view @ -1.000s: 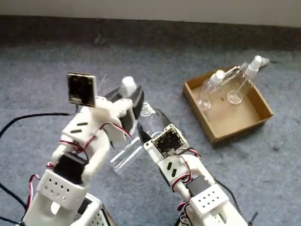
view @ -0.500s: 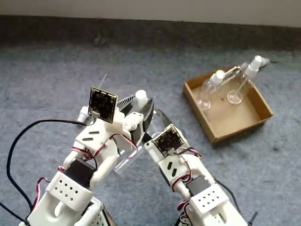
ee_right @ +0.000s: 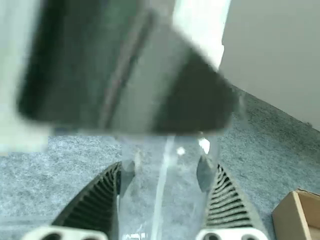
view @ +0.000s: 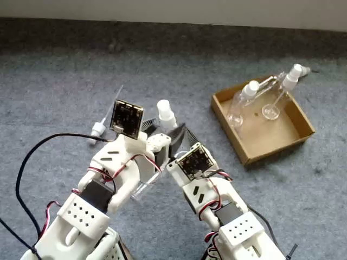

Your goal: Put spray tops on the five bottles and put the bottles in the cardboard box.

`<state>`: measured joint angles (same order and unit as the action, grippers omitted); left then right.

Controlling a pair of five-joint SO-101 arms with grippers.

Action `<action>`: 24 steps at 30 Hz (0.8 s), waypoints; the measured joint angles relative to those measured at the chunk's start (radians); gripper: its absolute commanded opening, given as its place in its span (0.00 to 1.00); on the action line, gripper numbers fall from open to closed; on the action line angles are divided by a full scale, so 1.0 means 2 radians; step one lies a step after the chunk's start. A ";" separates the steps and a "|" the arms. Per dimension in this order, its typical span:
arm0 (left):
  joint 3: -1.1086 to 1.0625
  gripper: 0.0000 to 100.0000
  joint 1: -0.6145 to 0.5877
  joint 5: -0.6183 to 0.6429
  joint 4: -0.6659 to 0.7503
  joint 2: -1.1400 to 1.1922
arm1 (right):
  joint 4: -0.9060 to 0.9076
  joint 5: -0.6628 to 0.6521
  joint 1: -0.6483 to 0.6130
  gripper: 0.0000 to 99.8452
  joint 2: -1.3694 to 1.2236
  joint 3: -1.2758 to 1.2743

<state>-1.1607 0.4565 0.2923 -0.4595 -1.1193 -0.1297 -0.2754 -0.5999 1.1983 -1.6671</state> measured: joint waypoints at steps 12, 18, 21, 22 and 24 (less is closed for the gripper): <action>0.000 0.20 -0.026 0.000 -0.053 -0.132 | 0.000 0.000 0.015 0.07 0.000 0.000; -0.021 0.08 -0.026 0.000 -0.140 -0.259 | 0.000 0.000 0.017 0.07 0.000 0.000; -0.070 0.02 -0.026 0.000 -0.147 -0.300 | 0.000 0.000 0.018 0.07 0.000 0.000; -0.087 0.00 -0.025 0.000 -0.147 -0.316 | 0.000 0.000 0.021 0.07 0.000 0.000; -0.115 0.01 -0.025 0.000 -0.147 -0.341 | 0.005 0.000 0.035 0.07 0.000 0.000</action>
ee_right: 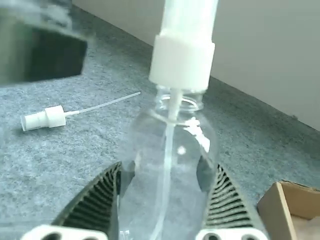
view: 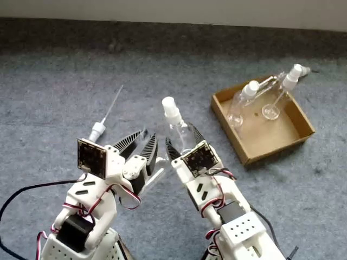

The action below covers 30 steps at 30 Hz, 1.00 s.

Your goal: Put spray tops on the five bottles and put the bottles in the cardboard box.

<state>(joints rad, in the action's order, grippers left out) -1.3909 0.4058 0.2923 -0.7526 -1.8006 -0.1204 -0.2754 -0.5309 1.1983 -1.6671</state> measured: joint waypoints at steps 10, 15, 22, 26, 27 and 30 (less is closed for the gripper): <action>-0.085 0.01 0.000 0.000 0.031 -0.008 | 0.140 0.021 0.034 0.07 0.000 0.007; -0.099 0.01 0.000 0.000 0.032 -0.008 | 0.143 0.074 0.035 0.07 0.000 0.038; -0.107 0.01 0.070 0.000 0.033 -0.008 | 0.143 0.078 0.035 0.07 0.000 0.111; -0.120 0.01 0.107 0.000 0.033 -0.008 | 0.143 0.078 0.035 0.07 0.000 0.151; -0.120 0.01 0.110 0.000 0.033 -0.008 | 0.143 0.078 0.035 0.07 0.000 0.158; -0.120 0.01 0.124 0.000 0.033 -0.008 | 0.143 0.080 0.035 0.07 0.000 0.166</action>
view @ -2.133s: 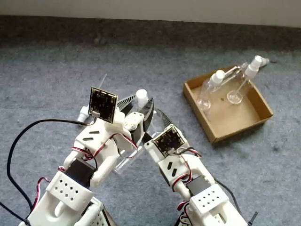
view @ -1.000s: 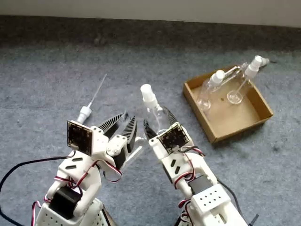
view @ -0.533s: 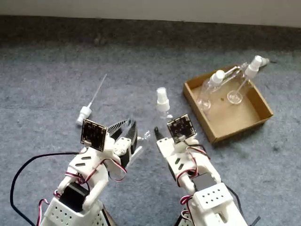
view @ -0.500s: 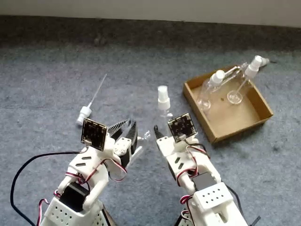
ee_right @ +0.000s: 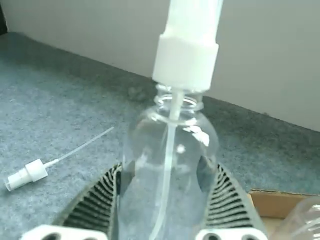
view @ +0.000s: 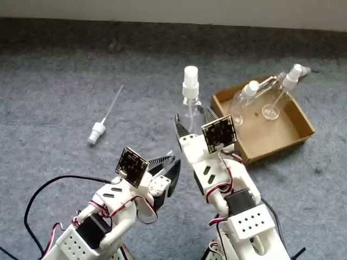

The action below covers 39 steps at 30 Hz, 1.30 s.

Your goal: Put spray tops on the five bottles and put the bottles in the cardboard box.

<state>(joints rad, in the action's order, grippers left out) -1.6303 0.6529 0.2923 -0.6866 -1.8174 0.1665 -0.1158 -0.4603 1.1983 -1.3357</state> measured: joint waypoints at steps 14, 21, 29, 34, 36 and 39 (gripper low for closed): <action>0.000 0.01 0.006 0.000 0.000 0.000 | 0.000 0.002 -0.106 0.07 0.000 0.025; -0.005 0.01 -0.055 0.002 0.004 0.000 | 0.000 0.002 -0.119 0.07 0.000 0.028; -0.021 0.01 -0.136 0.001 0.100 0.002 | 0.012 0.002 -0.118 0.07 0.008 0.053; -0.021 0.01 -0.146 0.001 0.102 0.003 | 0.051 0.002 -0.118 0.07 0.009 0.062; -0.021 0.01 -0.150 0.001 0.102 0.003 | 0.056 0.002 -0.118 0.07 0.010 0.062; -0.021 0.01 -0.159 0.000 0.102 0.003 | 0.061 0.002 -0.118 0.07 0.010 0.054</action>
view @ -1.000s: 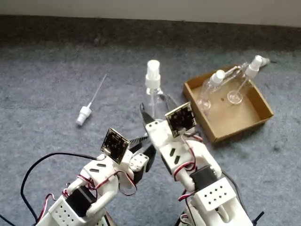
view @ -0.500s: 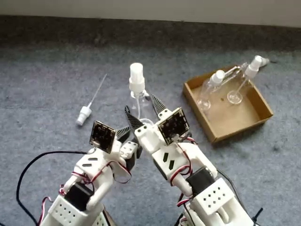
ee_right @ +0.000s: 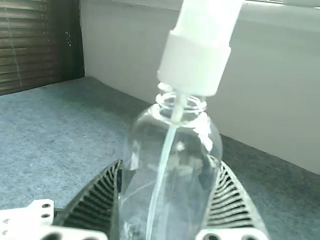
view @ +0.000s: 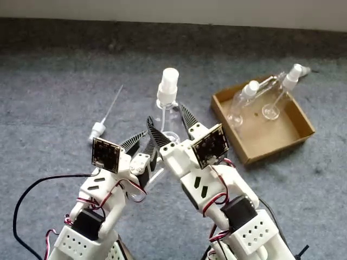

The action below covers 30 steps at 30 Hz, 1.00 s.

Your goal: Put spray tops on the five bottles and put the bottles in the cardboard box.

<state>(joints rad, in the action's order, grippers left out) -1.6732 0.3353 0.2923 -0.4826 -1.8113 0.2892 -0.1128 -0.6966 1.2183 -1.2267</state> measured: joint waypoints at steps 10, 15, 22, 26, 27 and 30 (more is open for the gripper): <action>0.000 0.01 0.035 0.002 0.000 -0.003 | 0.014 -0.002 0.000 0.07 -0.007 -0.004; 0.000 0.01 0.041 0.002 -0.010 -0.002 | 0.014 -0.002 0.000 0.07 -0.007 -0.004; 0.000 0.01 0.048 0.002 -0.013 -0.002 | 0.008 -0.002 0.015 0.07 -0.007 -0.004; 0.000 0.01 0.058 0.001 -0.014 -0.002 | -0.036 -0.002 0.042 0.07 -0.007 -0.004; 0.000 0.01 0.063 0.001 -0.015 -0.002 | -0.044 -0.002 0.048 0.07 -0.007 -0.004; 0.000 0.01 0.086 0.001 -0.028 -0.002 | -0.052 -0.002 0.057 0.07 -0.007 -0.004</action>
<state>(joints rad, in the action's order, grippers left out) -1.6732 0.5071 0.2938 -0.5393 -1.8159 0.1849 -0.1158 -0.5831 1.2045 -1.2344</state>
